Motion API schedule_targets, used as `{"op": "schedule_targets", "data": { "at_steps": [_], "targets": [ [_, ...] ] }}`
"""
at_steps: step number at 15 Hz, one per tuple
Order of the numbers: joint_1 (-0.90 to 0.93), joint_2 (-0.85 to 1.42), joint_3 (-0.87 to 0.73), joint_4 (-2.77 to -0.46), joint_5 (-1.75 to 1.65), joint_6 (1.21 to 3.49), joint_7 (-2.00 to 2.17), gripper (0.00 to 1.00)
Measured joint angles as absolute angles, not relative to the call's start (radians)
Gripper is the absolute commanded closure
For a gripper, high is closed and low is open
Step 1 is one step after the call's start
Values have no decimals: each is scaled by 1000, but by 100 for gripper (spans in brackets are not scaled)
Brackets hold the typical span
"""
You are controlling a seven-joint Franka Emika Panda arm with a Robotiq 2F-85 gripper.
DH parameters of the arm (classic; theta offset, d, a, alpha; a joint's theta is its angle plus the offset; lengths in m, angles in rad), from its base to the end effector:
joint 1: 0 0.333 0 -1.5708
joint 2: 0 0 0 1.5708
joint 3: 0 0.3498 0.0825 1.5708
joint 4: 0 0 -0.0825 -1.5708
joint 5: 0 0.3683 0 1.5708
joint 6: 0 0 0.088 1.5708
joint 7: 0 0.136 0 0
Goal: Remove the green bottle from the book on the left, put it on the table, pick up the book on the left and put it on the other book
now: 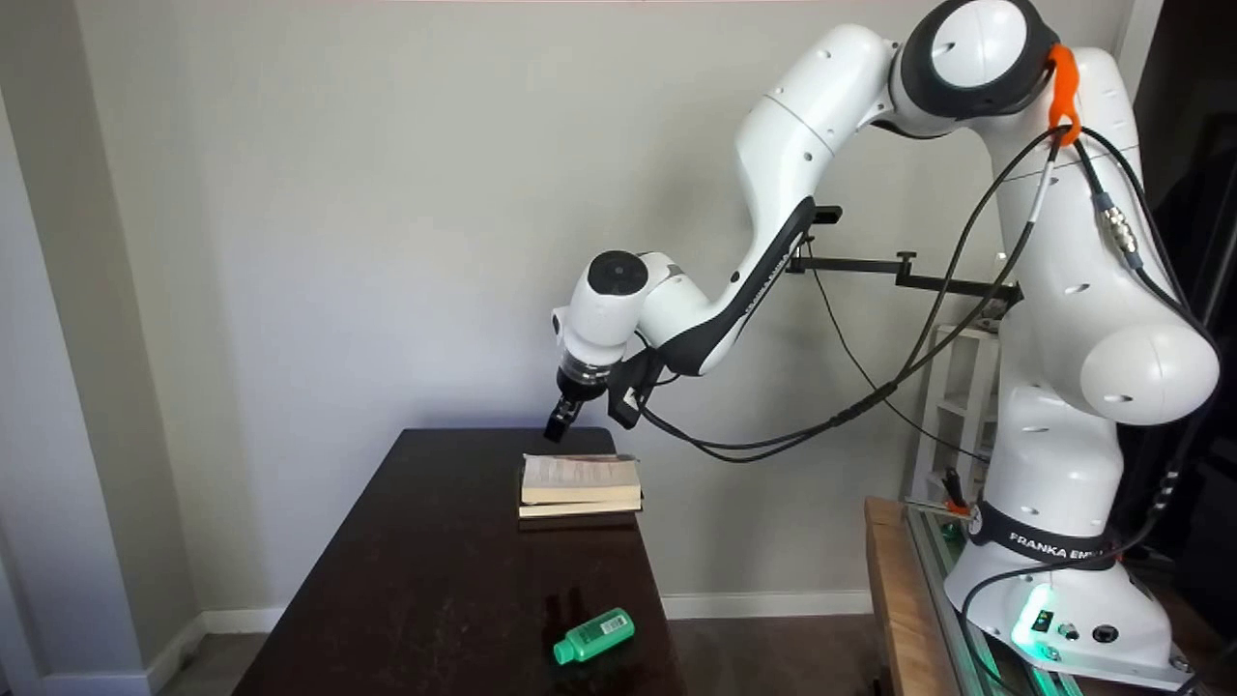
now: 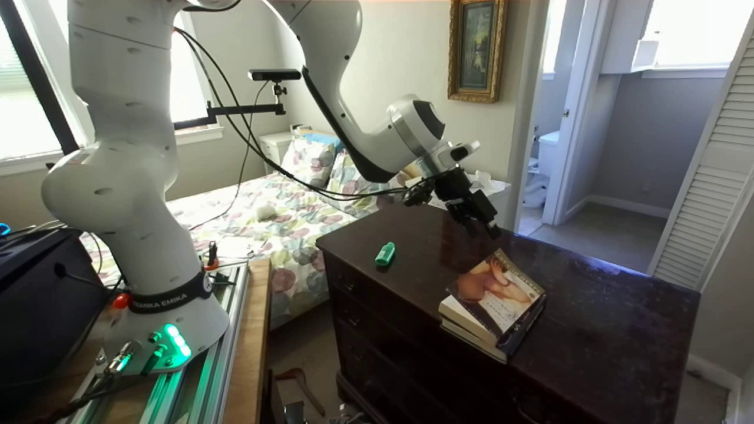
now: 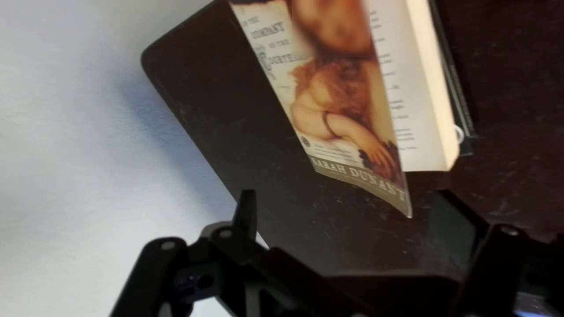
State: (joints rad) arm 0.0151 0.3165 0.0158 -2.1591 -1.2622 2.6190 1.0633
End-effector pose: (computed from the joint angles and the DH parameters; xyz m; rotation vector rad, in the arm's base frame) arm 0.5811 0.0258 0.2756 2.5658 0.0729 0.6022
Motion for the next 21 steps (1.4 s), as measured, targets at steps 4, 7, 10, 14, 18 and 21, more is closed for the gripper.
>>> {"op": "schedule_targets", "data": {
  "at_steps": [4, 7, 10, 14, 18, 21],
  "targets": [
    [-27, 266, 54, -2232, -1057, 2813, 946, 0],
    [-76, 228, 104, -2303, -880, 2893, 817, 0],
    [-101, 189, 156, -2366, -659, 2890, 662, 0],
    [-112, 121, 200, -2415, -453, 2844, 508, 0],
    [-119, 35, 203, -2435, -403, 2739, 464, 0],
    [-81, -27, 140, -2440, -403, 2644, 462, 0]
  ]
}}
